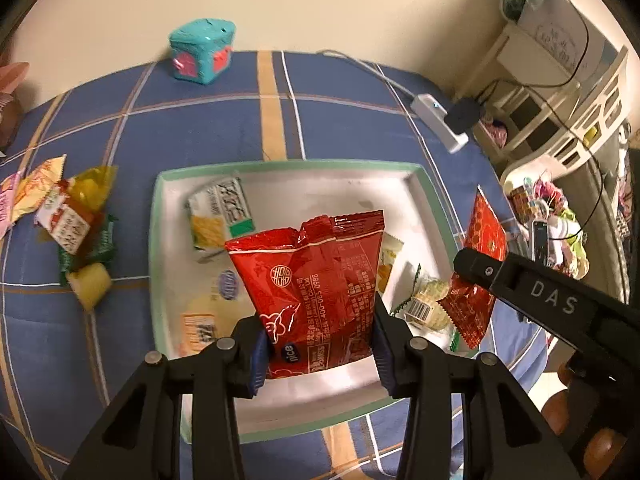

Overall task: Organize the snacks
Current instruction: 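Carry both red packets over the white tray and open both grippers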

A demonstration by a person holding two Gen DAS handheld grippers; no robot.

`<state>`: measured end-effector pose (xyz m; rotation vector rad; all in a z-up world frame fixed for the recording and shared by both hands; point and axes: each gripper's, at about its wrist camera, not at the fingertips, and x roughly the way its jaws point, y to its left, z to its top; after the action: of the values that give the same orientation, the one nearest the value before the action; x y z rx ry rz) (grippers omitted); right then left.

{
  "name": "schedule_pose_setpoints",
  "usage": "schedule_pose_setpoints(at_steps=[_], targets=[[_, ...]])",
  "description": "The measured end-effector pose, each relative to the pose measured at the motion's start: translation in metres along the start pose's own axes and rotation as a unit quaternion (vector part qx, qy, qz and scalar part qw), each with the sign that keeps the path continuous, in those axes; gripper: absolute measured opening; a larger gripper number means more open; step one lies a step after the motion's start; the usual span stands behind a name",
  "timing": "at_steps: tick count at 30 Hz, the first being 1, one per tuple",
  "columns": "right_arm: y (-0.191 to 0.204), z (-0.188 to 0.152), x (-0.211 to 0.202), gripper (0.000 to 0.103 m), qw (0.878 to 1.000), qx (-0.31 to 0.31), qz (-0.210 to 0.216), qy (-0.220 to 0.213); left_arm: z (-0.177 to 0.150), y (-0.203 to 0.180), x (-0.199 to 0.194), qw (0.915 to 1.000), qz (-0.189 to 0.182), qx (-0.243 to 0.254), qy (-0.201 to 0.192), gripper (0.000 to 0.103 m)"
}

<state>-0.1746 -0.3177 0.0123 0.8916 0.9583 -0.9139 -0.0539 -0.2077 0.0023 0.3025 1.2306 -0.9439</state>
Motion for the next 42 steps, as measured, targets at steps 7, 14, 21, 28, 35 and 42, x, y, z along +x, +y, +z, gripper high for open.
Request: schedule_pose_setpoints(at_steps=[7,14,21,28,35,42], targets=[[0.004,-0.002,0.011,0.049,1.000,-0.013,0.005,0.017,0.000,-0.007,0.014,0.9999,0.007,0.008,0.013,0.045],[0.009,-0.005,0.016,0.050,0.999,-0.020,0.004,0.027,0.000,-0.008,0.018,0.9998,0.008,0.005,0.018,0.048],[0.010,-0.005,0.015,0.050,0.999,-0.023,0.004,0.028,0.001,-0.008,0.011,0.9999,0.010,0.005,0.013,0.053],[0.013,-0.005,0.016,0.050,0.999,-0.031,0.004,0.032,0.005,0.006,0.002,0.9997,0.022,-0.009,0.001,0.053],[0.017,-0.007,0.016,0.052,0.999,-0.039,0.000,0.032,0.011,0.037,-0.009,0.9975,0.049,-0.049,-0.014,0.059],[0.029,-0.013,0.017,0.052,0.998,-0.057,-0.006,0.036,0.013,0.079,-0.016,0.9916,0.080,-0.099,-0.021,0.062]])
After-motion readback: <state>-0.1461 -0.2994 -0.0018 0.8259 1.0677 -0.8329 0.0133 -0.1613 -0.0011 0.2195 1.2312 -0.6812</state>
